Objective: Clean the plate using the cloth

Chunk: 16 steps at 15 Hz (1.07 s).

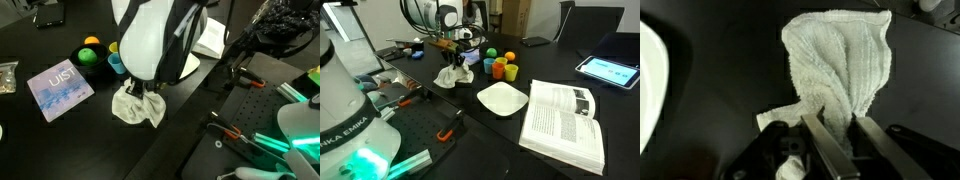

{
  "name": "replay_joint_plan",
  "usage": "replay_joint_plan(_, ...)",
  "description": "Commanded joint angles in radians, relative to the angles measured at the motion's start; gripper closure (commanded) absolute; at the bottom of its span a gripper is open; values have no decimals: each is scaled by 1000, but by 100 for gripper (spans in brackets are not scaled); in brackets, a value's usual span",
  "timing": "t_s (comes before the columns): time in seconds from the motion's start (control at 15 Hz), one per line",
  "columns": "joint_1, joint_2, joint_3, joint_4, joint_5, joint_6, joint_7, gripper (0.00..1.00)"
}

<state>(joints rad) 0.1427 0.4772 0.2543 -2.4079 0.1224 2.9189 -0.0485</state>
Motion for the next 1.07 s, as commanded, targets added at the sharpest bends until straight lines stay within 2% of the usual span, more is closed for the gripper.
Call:
replay_joint_plan(0.0, 41, 38, -39, 41, -64, 34, 12, 56)
replay_joint_plan(0.2, 55, 51, -62, 55, -89, 31, 19, 35)
replay_joint_plan(0.27, 27, 40, -35, 38, -72, 12, 9, 52)
replay_joint_plan(0.4, 31, 46, -44, 46, -78, 12, 9, 36)
replay_joint_plan(0.87, 33, 47, -45, 47, -79, 12, 9, 35)
replay_joint_plan(0.93, 33, 47, -45, 47, -79, 12, 9, 10)
replay_joint_plan(1.0, 38, 39, -50, 43, -81, 20, 15, 9)
